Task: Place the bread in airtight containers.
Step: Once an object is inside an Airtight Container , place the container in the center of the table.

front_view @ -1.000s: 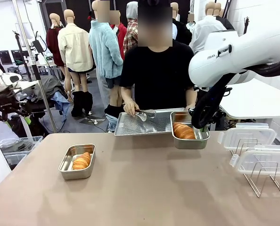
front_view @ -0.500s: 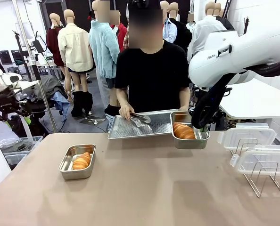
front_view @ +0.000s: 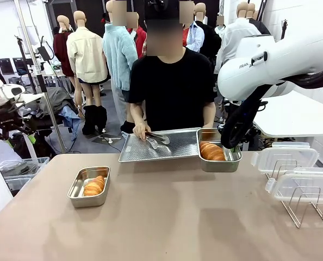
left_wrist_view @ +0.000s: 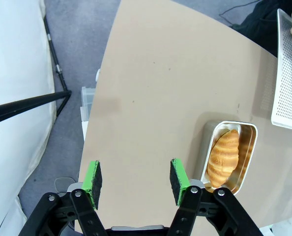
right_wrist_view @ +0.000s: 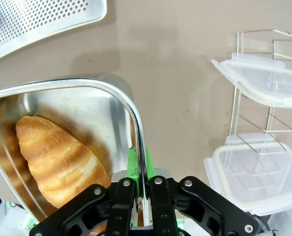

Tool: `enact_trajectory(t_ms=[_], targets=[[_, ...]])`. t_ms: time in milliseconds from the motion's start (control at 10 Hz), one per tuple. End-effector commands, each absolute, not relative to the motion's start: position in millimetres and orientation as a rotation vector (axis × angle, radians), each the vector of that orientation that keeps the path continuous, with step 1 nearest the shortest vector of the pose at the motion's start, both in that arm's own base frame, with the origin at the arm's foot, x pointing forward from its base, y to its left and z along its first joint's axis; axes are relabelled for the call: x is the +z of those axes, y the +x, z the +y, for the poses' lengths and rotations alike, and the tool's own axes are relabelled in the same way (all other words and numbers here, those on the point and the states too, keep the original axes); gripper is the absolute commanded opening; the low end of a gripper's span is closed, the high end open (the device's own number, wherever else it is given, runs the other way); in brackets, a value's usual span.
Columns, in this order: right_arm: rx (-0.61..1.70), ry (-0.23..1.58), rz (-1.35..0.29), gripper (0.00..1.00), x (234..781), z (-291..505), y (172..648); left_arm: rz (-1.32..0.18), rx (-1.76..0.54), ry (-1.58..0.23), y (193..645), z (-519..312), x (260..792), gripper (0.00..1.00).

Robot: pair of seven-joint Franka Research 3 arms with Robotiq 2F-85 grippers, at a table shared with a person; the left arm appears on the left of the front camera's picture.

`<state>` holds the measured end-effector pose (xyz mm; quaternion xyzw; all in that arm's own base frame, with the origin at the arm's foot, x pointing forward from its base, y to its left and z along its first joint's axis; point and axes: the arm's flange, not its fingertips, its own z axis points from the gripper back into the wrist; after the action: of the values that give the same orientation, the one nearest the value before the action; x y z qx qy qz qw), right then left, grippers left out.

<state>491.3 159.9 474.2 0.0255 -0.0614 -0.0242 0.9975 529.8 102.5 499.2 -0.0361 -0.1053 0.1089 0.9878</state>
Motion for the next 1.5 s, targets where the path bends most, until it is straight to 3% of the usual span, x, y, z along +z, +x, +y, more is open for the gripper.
enact_trajectory(t_ms=[0, 400, 700, 1100, 1400], targets=[[-0.046, 0.053, -0.144, 0.00, 473, 160, 490, -0.218, 0.227, -0.054, 529, 102, 502, 0.72], [-0.048, 0.051, -0.123, 0.00, 474, 160, 491, -0.218, 0.227, -0.054, 529, 102, 502, 0.72], [-0.027, 0.001, -0.149, 0.00, 420, 171, 503, -0.218, 0.227, -0.054, 529, 102, 502, 0.72], [-0.010, 0.088, -0.067, 0.00, 343, 164, 521, -0.218, 0.227, -0.054, 529, 102, 502, 0.72], [-0.027, 0.074, -0.050, 0.00, 317, 171, 534, -0.218, 0.227, -0.054, 529, 102, 502, 0.72]])
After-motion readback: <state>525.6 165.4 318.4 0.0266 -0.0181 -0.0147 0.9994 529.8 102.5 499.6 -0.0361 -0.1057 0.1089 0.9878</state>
